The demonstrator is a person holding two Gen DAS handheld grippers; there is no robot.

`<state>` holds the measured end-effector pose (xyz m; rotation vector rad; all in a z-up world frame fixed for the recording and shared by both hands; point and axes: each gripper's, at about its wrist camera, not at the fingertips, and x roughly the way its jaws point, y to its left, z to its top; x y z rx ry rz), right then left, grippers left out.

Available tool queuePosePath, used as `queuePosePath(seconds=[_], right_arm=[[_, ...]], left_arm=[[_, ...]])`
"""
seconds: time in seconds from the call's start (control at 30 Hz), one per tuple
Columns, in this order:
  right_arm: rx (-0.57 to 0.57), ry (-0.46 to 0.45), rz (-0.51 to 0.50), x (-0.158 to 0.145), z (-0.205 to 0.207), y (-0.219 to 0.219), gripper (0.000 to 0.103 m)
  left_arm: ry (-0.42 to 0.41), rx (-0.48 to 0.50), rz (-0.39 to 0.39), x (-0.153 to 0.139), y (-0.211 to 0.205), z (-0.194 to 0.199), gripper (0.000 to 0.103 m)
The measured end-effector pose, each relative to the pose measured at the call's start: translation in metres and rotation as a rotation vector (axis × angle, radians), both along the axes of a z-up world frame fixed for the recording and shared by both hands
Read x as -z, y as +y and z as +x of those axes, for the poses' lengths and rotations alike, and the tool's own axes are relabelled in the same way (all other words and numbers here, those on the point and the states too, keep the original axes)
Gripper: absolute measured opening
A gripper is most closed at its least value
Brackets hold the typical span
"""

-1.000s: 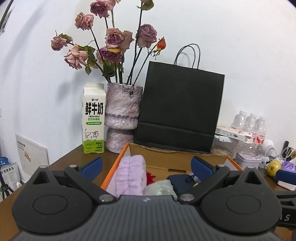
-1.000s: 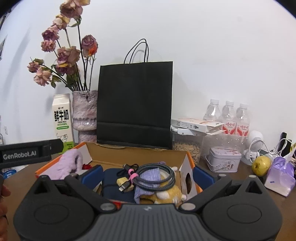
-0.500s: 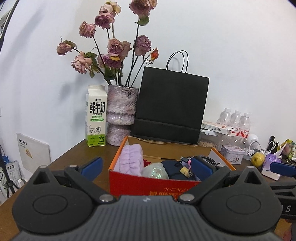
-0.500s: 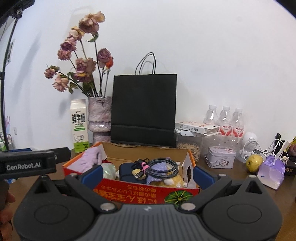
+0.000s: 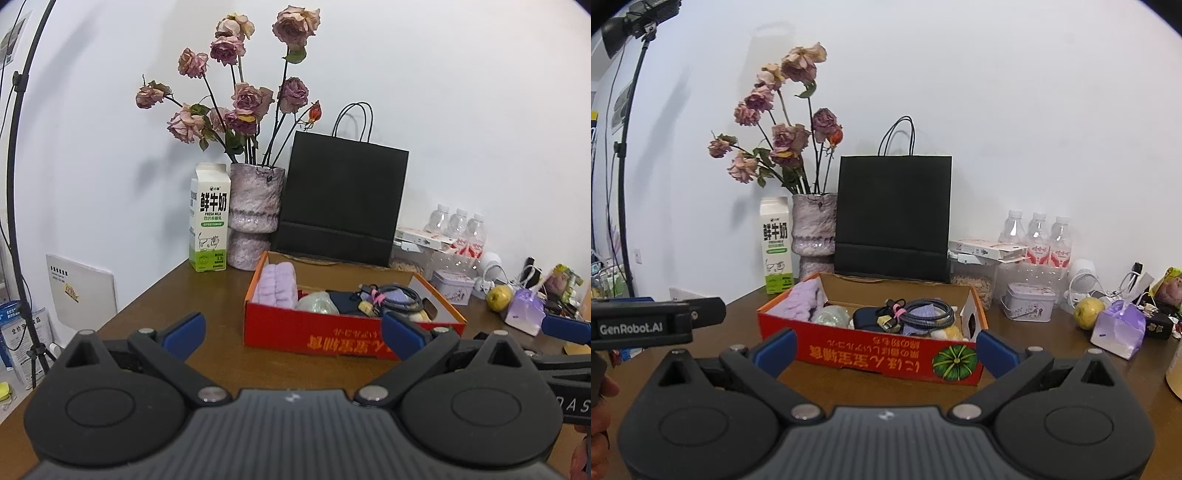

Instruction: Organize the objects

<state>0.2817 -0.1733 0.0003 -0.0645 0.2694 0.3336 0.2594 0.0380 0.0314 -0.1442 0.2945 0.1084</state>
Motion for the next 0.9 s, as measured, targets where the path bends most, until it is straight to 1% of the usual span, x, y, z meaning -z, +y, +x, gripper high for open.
queuePosePath(seconds=[0.27,0.43,0.7,0.9], right_arm=[[-0.020,-0.002,0.012,-0.003,-0.053,-0.009,0.103],[-0.031,0.007,0.016,-0.001,-0.084,-0.015,0.103],[-0.026,0.063,0.040,0.010,-0.113,-0.027,0.103],[-0.021,0.077,0.053,0.014,-0.124,-0.033,0.103]], left_arm=[[-0.004,0.034,0.030,-0.007,-0.005,-0.051,0.103],[-0.001,0.048,0.046,-0.006,-0.007,-0.078,0.103],[0.060,0.034,0.068,0.007,-0.010,-0.106,0.103],[0.113,0.027,0.074,0.017,-0.010,-0.110,0.103]])
